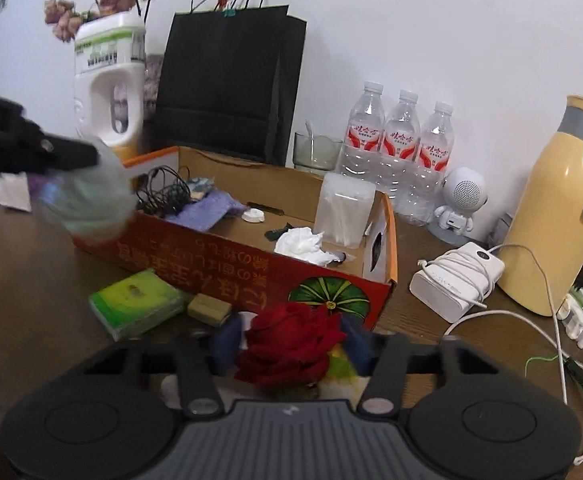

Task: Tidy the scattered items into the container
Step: 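Grasp the clear plastic bag with the left gripper while the right grasps the red rose, then carry the plastic bag and rose into the box and open both grippers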

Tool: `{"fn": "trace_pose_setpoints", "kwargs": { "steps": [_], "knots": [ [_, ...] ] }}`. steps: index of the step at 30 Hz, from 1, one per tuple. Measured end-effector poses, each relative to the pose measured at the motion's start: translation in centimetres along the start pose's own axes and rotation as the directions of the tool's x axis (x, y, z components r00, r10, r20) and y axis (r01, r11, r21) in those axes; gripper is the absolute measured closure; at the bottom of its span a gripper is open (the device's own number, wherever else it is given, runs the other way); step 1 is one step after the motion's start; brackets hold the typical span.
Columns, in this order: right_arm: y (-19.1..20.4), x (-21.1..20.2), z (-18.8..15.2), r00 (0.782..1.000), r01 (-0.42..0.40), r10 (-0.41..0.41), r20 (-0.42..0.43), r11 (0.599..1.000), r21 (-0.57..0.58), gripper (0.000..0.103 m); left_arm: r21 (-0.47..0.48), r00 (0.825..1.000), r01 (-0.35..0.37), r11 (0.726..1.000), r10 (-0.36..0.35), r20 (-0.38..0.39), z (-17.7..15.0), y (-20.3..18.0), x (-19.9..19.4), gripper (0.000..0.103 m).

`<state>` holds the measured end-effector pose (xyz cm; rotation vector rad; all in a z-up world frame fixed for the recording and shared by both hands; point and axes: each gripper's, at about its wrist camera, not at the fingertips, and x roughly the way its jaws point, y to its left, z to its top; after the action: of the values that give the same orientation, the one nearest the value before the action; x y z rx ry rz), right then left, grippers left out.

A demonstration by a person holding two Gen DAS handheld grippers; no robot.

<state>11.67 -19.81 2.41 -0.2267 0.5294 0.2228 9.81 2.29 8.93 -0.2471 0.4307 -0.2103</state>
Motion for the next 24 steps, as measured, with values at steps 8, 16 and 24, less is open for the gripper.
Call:
{"fn": "trace_pose_setpoints", "kwargs": {
  "steps": [8,16,24],
  "knots": [
    [-0.6,-2.3,0.7,0.999,-0.007,0.001,0.044,0.992,0.130,0.067,0.056,0.998,-0.057,0.997,0.055,0.025,-2.1,-1.1,-3.1,0.086],
    [-1.1,-11.3,0.2,0.968,-0.101,0.020,0.249,0.944,0.316,0.065,0.128,0.981,-0.150,0.980,0.133,0.139,-5.5,-4.1,-7.3,0.085],
    [2.6,-15.8,-2.7,0.956,-0.121,0.034,0.291,0.951,0.285,0.065,0.144,0.973,-0.162,0.976,0.134,0.186,-8.8,-6.0,-12.0,0.085]
  ]
}}
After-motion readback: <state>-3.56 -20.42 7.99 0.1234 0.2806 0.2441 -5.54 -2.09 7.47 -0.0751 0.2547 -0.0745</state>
